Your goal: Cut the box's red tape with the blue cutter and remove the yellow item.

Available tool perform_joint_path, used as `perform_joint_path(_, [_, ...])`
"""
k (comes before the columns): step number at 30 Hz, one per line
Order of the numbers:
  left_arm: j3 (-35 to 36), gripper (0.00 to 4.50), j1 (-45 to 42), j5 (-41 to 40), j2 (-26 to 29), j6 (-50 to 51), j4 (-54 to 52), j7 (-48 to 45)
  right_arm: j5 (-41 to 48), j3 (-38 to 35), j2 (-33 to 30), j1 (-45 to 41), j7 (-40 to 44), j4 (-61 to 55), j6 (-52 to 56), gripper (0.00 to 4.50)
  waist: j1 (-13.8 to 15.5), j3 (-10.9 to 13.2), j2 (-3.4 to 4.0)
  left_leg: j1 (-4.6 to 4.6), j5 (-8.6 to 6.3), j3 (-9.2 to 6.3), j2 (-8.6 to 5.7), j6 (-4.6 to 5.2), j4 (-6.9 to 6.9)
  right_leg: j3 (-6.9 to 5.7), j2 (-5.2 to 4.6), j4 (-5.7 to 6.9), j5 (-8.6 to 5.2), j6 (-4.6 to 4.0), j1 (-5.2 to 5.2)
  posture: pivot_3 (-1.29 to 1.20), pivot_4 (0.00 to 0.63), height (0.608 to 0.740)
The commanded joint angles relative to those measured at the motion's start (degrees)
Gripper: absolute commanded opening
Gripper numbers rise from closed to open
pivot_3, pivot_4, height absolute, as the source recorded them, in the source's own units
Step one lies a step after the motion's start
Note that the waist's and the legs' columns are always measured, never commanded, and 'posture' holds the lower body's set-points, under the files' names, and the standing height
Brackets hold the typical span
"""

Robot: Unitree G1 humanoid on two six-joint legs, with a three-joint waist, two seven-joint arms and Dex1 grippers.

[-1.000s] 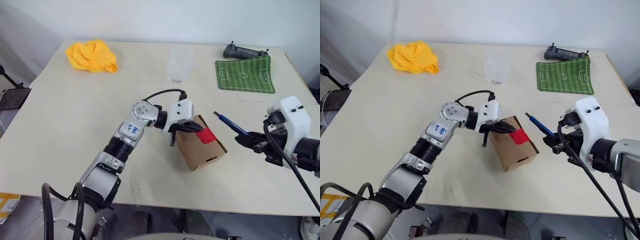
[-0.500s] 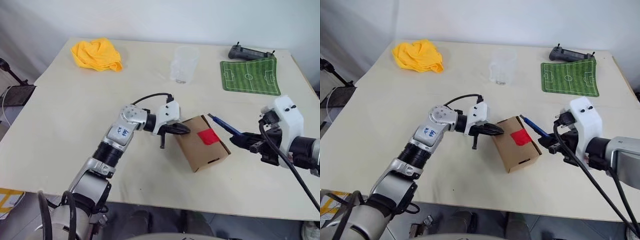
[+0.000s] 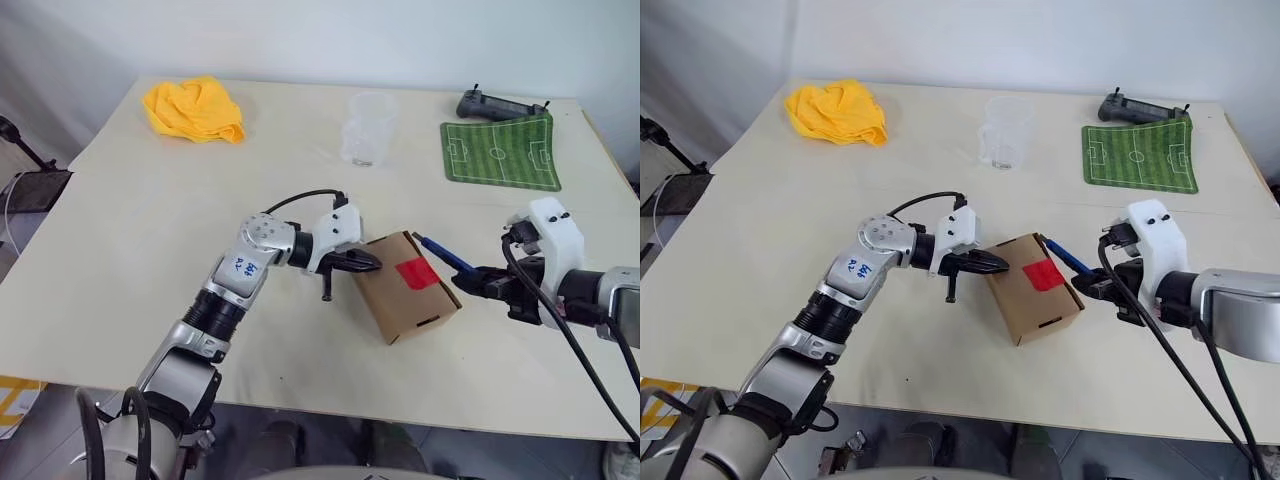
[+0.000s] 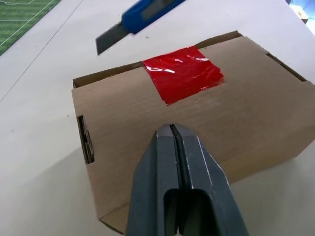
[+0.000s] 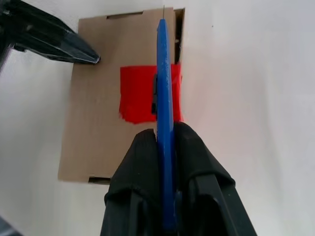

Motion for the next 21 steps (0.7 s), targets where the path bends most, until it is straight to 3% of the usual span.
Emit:
perform_joint_path(1, [-0.8, 0.0, 1.0, -0.1, 0.0, 0.7, -1.9, 0.1, 0.8, 1.8, 1.5, -3.0, -1.5, 0.3, 1.2, 0.18, 0.0, 0.0, 0.0, 0.0, 0.0, 0.01, 0.0, 0.0, 0.0, 0.0, 0.0, 0.0, 0.0, 0.0, 0.0, 0.0, 0.15, 0.74])
perform_joint_path(9, [-0.6, 0.0, 1.2, 0.1, 0.1, 0.9, -2.0, 0.7, 0.8, 5.3, 4.5, -7.1, -3.9, 1.6, 3.6, 0.18, 0.0, 0.0, 0.01, 0.0, 0.0, 0.02, -0.01, 0.0, 0.0, -0.02, 0.0, 0.01, 0.0, 0.0, -0.01, 0.0, 0.15, 0.74])
perform_joint_path(21, [-0.8, 0.0, 1.9, 0.0, -0.1, 1.3, -2.9, 1.4, 0.8, 3.8, 7.0, -7.3, -4.9, 2.7, 4.6, 0.18, 0.0, 0.0, 0.02, 0.01, 0.0, 0.03, -0.01, 0.0, 0.0, -0.02, 0.0, 0.02, 0.0, 0.0, -0.01, 0.0, 0.15, 0.74])
